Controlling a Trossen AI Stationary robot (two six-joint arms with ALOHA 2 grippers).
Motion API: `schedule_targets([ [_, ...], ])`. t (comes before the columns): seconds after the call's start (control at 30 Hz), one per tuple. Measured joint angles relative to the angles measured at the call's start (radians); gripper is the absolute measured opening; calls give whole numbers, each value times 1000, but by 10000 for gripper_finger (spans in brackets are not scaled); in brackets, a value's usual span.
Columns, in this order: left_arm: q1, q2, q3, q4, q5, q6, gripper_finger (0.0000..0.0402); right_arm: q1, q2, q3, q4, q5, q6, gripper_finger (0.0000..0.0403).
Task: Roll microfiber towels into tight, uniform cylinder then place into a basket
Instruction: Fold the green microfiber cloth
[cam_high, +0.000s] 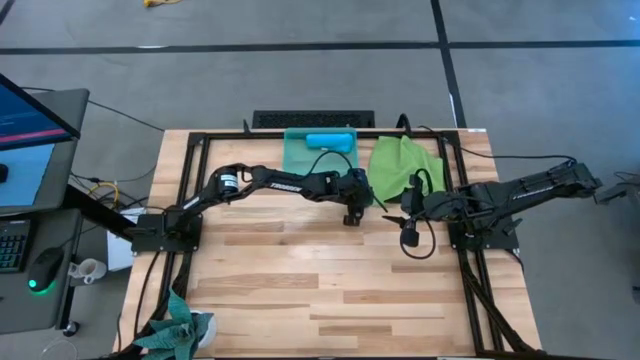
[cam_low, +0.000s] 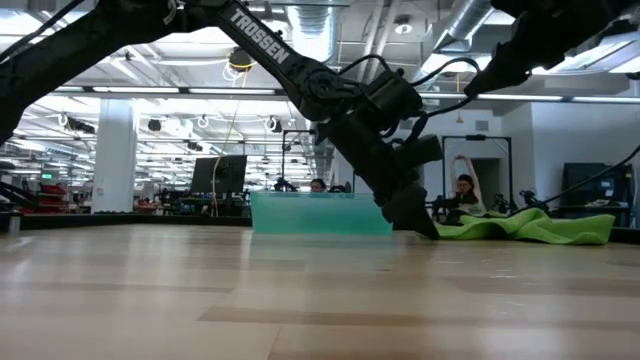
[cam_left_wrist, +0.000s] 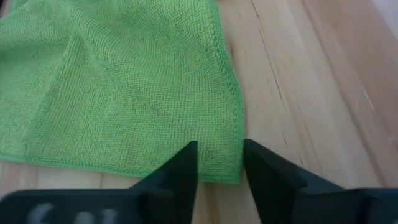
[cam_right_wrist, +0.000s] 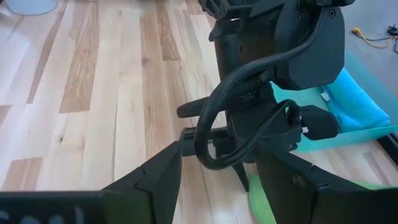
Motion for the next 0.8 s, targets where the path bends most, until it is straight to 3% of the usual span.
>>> schedule_targets([
  [0.23, 0, 1, -1, 12, -2, 22, 10, 0, 0, 0, 0, 0, 0, 225],
  [0.53, -30, -15, -1, -80, -74, 17, 1, 0, 0, 0, -2, 0, 23, 225],
  [0.8, -138, -38, -1, -210, -195, 102, 0, 0, 0, 0, -18, -2, 35, 225],
])
